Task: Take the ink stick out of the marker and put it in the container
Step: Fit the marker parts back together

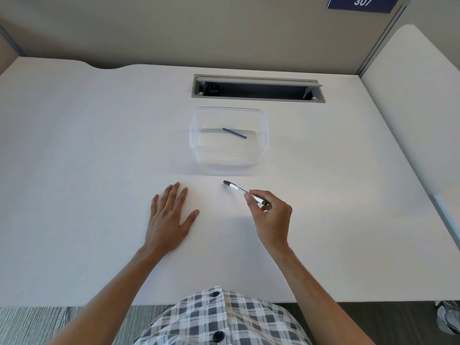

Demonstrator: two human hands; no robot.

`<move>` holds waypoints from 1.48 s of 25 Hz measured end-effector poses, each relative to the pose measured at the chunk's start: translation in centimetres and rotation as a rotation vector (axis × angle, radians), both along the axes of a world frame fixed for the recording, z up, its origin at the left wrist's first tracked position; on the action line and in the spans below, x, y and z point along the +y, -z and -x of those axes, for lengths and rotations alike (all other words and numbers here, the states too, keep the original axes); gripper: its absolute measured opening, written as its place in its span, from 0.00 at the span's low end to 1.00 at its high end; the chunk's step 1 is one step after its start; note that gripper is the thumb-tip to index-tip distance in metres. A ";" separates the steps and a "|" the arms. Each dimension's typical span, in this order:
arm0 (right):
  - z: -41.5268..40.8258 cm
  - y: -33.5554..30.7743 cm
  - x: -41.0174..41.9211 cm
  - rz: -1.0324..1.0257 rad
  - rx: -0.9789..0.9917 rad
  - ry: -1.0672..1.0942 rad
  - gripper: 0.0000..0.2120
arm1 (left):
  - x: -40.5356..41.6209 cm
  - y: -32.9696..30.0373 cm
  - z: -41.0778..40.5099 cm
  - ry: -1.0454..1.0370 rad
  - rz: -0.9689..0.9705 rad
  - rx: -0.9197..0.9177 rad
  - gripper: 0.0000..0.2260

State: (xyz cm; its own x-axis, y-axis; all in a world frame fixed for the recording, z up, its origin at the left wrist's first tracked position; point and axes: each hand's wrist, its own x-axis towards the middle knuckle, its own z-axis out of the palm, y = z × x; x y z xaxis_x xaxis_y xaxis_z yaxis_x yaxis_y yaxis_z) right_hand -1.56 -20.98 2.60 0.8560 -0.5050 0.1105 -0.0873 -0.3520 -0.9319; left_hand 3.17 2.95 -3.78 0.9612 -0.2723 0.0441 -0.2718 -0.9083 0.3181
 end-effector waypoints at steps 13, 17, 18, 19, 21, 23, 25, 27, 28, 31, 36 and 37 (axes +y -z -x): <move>1.2 1.2 1.5 0.524 0.479 -0.108 0.09 | 0.0 0.0 0.0 -0.004 0.002 -0.001 0.33; 0.7 1.1 1.9 0.680 0.508 -0.183 0.12 | 0.0 0.1 0.0 -0.002 0.001 -0.004 0.33; 0.6 1.0 2.0 0.717 0.513 -0.201 0.13 | 0.1 0.0 0.0 -0.003 0.001 -0.004 0.33; 0.5 0.9 2.1 0.753 0.519 -0.224 0.14 | 0.1 0.1 0.0 -0.005 0.002 -0.005 0.32; 0.1 0.6 2.4 0.790 0.531 -0.262 0.15 | 0.1 0.1 0.0 -0.007 0.002 -0.006 0.32; -0.7 0.2 2.4 0.792 0.540 -0.274 0.15 | 0.0 0.1 0.0 -0.004 0.005 -0.005 0.32; -1.7 0.0 2.4 0.785 0.551 -0.287 0.15 | -0.1 0.1 0.0 -0.002 0.006 -0.004 0.32; -2.5 0.1 2.7 0.771 0.557 -0.318 0.14 | 0.0 0.0 0.0 -0.003 0.005 -0.006 0.33; -2.8 0.2 2.9 0.761 0.559 -0.331 0.13 | 0.0 0.0 0.0 -0.003 0.006 -0.007 0.33; -3.4 0.7 3.3 0.724 0.549 -0.328 0.13 | -0.1 0.0 0.1 -0.003 0.009 -0.007 0.33; -3.7 1.2 3.6 0.692 0.535 -0.295 0.14 | 0.0 0.0 0.0 -0.005 0.008 -0.003 0.33; -3.7 1.3 3.7 0.681 0.535 -0.292 0.14 | 0.0 0.0 0.0 -0.006 0.007 -0.003 0.33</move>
State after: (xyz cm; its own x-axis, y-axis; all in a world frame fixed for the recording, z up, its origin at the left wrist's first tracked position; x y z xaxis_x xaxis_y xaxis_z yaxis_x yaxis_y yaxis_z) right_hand 2.17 -17.31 1.30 0.9623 -0.2315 -0.1426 -0.2690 -0.8869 -0.3755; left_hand 3.14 2.92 -3.81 0.9626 -0.2663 0.0493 -0.2677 -0.9075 0.3237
